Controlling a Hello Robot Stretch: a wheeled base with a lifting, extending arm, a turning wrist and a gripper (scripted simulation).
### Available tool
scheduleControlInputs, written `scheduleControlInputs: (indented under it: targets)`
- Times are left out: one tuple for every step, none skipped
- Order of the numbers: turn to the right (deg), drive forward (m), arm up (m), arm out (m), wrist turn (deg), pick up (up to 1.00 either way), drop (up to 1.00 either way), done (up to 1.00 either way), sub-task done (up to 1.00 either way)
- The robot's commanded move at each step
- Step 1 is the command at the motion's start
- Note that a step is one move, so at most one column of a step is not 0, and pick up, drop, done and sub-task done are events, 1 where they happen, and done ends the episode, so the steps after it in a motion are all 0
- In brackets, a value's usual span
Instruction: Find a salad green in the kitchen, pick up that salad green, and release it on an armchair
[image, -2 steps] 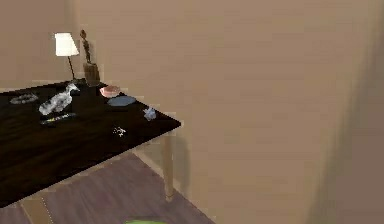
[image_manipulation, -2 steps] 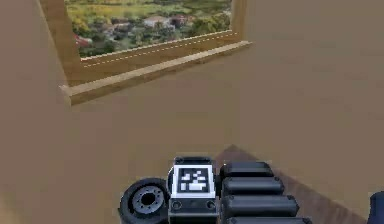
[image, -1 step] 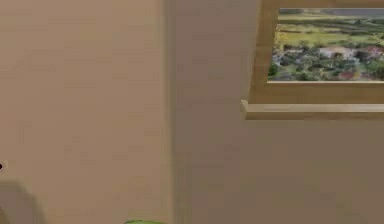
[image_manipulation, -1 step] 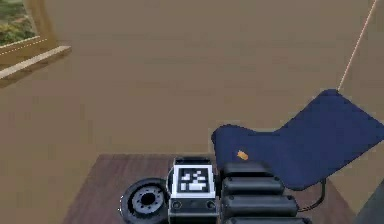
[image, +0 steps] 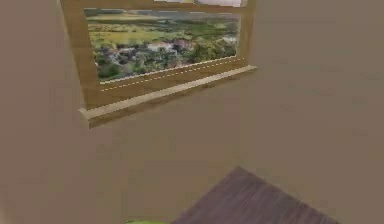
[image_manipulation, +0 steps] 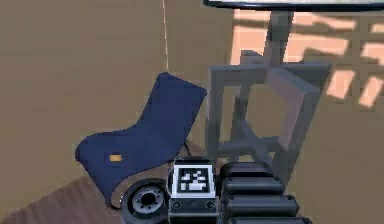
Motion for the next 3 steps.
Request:
scheduleControlInputs:
  targets:
    - [39.0, 0.0, 0.0, 0.0, 0.0, 0.0, 0.0, 0.0, 0.0]
    - [0.0, 0.1, 0.0, 0.0, 0.0, 0.0, 0.0, 0.0, 0.0]
    - [0.0, 0.35, 0.0, 0.0, 0.0, 0.0, 0.0, 0.0, 0.0]
